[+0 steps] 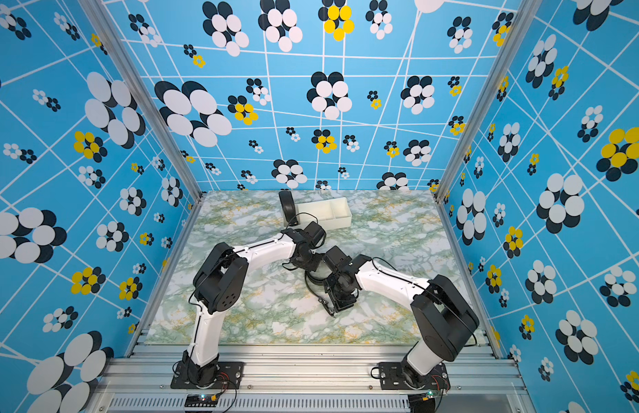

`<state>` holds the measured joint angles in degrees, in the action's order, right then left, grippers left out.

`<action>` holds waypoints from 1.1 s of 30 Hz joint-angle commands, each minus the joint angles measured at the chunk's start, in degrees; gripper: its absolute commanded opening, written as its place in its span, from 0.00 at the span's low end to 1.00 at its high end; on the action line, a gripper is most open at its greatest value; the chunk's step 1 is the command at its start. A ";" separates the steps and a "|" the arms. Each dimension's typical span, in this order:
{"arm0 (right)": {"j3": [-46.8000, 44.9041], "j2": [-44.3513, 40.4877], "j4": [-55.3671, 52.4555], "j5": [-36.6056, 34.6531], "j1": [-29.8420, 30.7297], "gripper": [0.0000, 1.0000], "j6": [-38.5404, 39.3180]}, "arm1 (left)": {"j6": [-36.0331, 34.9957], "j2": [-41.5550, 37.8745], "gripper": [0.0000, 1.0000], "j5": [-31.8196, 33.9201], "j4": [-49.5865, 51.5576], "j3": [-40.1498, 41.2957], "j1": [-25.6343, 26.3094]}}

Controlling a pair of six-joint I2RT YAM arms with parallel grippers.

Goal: Place the belts into the storage roll
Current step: Roll the belt at the center of the board.

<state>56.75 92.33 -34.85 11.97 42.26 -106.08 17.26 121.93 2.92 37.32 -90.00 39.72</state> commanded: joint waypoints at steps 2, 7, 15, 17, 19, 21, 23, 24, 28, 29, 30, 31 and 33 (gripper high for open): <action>-0.89 -0.53 1.90 -0.26 0.84 0.68 -3.22 | 1.10 -1.02 0.00 1.98 4.76 1.73 0.01; 1.60 -3.54 -1.08 -3.52 1.41 0.68 -1.85 | 0.46 -1.50 0.02 1.24 4.11 2.50 -0.13; 2.22 -6.27 -0.27 0.24 5.84 0.59 1.33 | -0.40 -1.14 0.06 -1.99 2.94 2.24 -0.56; -1.82 -9.11 3.05 -0.19 9.74 0.68 -8.73 | -0.38 -1.49 0.07 -2.04 2.75 2.50 -0.53; -5.74 -12.64 8.36 -5.33 14.69 0.77 -19.81 | -0.38 -1.85 0.07 -1.92 2.75 2.72 -0.59; -7.45 -13.32 11.96 -8.85 16.94 0.82 -24.98 | -0.22 -2.12 0.07 -1.78 2.89 2.86 -0.79; -8.39 -12.27 14.40 -10.55 17.05 0.84 -26.04 | -0.53 -2.22 0.06 -2.19 2.85 2.82 -0.95; -9.03 -11.80 14.79 -12.04 17.03 0.85 -26.28 | -0.81 -2.25 0.06 -2.04 2.80 2.81 -0.93; -11.26 -10.55 16.55 -15.52 15.85 0.90 -26.45 | -1.37 -2.26 0.05 -2.00 3.01 3.31 -0.97; -11.40 -10.49 15.76 -15.78 14.92 0.90 -25.13 | -1.36 -2.44 0.05 -1.95 2.62 3.95 -1.01; -11.60 -10.39 15.34 -15.75 14.05 0.90 -24.29 | -1.48 -2.48 0.05 -2.11 2.48 4.41 -1.04; -12.45 -10.55 15.93 -15.93 12.82 0.90 -23.38 | -1.58 -2.40 0.05 -2.14 2.66 4.56 -1.07; -13.45 -11.40 16.14 -16.80 10.89 0.90 -22.09 | -1.98 -2.39 0.04 -2.15 2.68 5.10 -1.06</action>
<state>44.84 81.34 -18.94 -1.23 55.20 -119.22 16.40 120.09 2.11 36.64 -87.13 39.27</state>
